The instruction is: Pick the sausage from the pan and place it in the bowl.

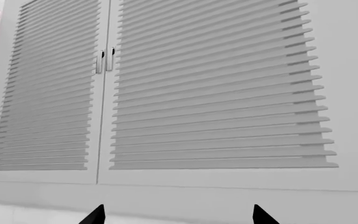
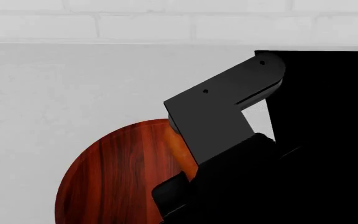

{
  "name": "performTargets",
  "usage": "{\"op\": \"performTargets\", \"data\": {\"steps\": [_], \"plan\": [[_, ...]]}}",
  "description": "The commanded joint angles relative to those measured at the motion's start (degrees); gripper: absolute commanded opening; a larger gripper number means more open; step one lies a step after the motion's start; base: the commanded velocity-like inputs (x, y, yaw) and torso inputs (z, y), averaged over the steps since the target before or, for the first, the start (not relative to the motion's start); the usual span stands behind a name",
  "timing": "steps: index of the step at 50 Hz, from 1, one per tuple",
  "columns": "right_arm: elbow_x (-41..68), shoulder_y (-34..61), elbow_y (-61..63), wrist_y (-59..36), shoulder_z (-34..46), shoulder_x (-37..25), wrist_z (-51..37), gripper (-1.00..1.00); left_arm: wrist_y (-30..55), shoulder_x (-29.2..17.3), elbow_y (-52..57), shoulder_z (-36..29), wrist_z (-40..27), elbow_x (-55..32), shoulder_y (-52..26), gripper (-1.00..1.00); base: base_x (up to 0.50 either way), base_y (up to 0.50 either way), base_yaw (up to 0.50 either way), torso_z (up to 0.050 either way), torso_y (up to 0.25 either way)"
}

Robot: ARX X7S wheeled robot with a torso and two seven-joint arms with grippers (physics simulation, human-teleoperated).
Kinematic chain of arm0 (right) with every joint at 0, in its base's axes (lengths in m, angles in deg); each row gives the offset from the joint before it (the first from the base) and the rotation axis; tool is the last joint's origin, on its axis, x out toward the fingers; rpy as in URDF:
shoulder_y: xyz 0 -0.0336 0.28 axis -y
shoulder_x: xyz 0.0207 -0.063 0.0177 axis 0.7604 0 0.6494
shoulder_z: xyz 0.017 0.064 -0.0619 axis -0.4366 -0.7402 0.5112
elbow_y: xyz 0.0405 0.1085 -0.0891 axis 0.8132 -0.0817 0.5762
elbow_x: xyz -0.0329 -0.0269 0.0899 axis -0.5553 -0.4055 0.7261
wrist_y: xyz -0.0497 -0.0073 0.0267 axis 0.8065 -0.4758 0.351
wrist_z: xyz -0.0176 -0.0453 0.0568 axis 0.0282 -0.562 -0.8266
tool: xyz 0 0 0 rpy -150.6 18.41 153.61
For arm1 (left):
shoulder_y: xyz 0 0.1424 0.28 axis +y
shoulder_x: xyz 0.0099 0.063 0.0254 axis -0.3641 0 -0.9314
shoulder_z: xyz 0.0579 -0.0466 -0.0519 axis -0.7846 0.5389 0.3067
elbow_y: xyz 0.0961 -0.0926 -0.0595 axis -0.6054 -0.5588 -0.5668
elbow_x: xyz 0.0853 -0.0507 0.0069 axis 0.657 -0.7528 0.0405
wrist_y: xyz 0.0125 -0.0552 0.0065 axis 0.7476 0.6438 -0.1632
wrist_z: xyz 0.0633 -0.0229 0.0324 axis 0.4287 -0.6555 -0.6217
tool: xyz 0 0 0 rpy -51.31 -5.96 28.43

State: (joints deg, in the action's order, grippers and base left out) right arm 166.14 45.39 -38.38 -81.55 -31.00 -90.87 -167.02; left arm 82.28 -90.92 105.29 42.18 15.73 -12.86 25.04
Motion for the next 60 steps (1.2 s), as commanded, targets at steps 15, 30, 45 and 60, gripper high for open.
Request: {"op": "performTargets", "data": {"steps": [15, 30, 45, 60], "plan": [[-4.39, -2.04, 0.28, -1.01, 2.17, 2.32, 2.58, -1.00, -0.76, 1.08, -0.60, 1.98, 1.45, 2.43, 1.95, 1.00, 0.00, 0.00, 0.00, 0.000, 0.000], [-5.96, -3.03, -0.76, -1.12, 3.60, 3.44, 3.92, -1.00, -1.77, 1.24, -0.92, 2.47, 1.84, 3.06, 3.66, 1.00, 0.00, 0.00, 0.00, 0.000, 0.000], [-7.87, -3.63, -2.35, -1.55, 4.38, 4.00, 5.66, -1.00, -3.00, 2.02, -2.18, 2.23, 2.72, 4.52, 4.89, 1.00, 0.00, 0.00, 0.00, 0.000, 0.001], [-7.27, -3.72, -1.98, -0.65, 4.80, 3.65, 5.92, 1.00, -3.35, 1.82, -1.86, 3.11, 2.51, 4.23, 6.03, 1.00, 0.00, 0.00, 0.00, 0.000, 0.000]]}}
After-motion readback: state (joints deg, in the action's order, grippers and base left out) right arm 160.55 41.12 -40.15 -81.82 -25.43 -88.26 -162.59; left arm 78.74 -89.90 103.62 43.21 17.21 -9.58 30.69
